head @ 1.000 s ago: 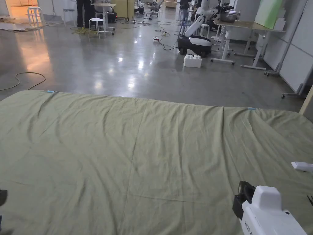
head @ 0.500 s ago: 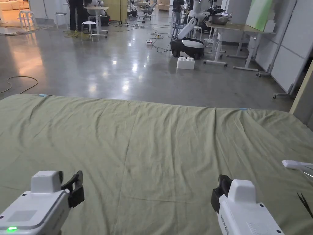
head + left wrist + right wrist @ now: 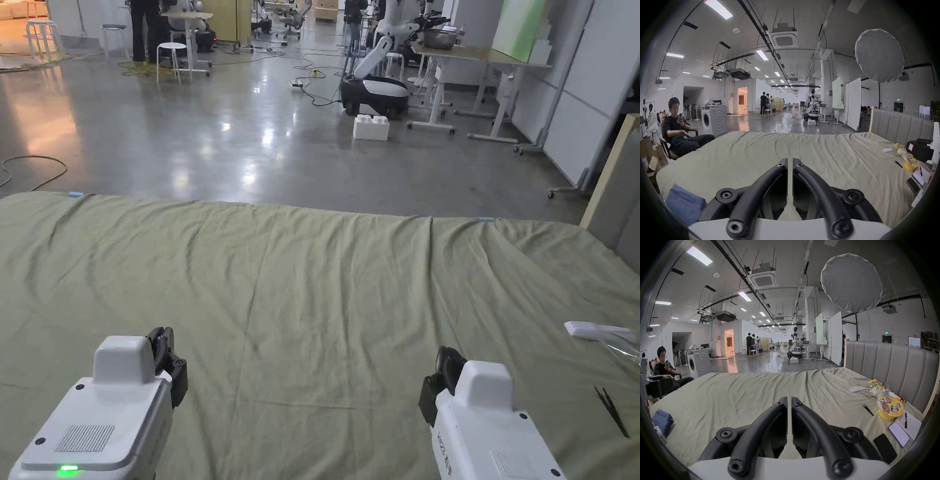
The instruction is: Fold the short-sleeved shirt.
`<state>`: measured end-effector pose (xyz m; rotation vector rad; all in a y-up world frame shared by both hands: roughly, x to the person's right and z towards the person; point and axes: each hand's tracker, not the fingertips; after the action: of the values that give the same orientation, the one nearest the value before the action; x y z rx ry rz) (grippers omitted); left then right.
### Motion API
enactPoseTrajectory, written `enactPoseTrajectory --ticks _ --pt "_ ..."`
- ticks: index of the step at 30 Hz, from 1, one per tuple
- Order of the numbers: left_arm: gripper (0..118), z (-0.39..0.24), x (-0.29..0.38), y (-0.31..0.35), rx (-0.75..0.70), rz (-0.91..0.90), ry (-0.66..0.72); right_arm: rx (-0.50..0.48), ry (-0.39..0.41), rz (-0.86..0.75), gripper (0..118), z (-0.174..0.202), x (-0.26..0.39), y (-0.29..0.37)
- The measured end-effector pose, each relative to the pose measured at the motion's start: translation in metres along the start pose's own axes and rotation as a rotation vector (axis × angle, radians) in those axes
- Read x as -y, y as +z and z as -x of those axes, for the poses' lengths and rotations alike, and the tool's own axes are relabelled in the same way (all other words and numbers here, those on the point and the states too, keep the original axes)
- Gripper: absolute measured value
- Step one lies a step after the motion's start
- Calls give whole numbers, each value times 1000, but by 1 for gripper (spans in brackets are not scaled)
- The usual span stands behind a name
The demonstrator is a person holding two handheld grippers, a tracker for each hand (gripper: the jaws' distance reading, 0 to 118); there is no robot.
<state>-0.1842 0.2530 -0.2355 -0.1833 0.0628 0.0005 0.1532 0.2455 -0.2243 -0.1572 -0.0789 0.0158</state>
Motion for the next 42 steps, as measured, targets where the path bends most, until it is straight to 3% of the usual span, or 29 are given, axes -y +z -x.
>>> enactPoseTrajectory --ticks 14,18,20,21,22,23,25,26,27,30,32,38,42 --pt "5 -8 -8 3 2 -31 -25 -6 38 -16 5 1 -3 3" --pt "5 -10 -10 3 3 -29 -16 -3 118 -44 5 6 -5 5" --pt "5 -9 -10 3 -2 -31 -18 -4 103 -36 10 6 -4 6" --pt "6 -10 -11 3 -6 -30 -18 -4 103 -33 18 6 -4 6" --pt "9 -11 -11 2 -13 -29 -22 1 108 -32 25 6 -4 6" --pt "19 -10 -11 1 -20 -26 -27 4 122 -43 32 7 -5 7" --pt "47 -10 -11 1 -35 -27 -32 2 114 -38 49 6 -4 7" --pt "64 -10 -11 1 -39 -29 -31 7 115 -43 64 6 -4 7" --pt "69 -8 -11 1 -48 -38 -25 14 116 -55 71 6 -3 7" --pt "74 -6 -11 3 -52 -71 -12 32 100 -75 88 4 -4 9" --pt "84 -3 -11 3 -52 -71 -13 41 88 -82 100 3 -6 9" --pt "103 2 -13 4 -30 -77 -5 37 70 -102 112 -1 -10 9" --pt "106 7 -15 3 -11 -57 13 11 81 -126 114 -2 -12 9"
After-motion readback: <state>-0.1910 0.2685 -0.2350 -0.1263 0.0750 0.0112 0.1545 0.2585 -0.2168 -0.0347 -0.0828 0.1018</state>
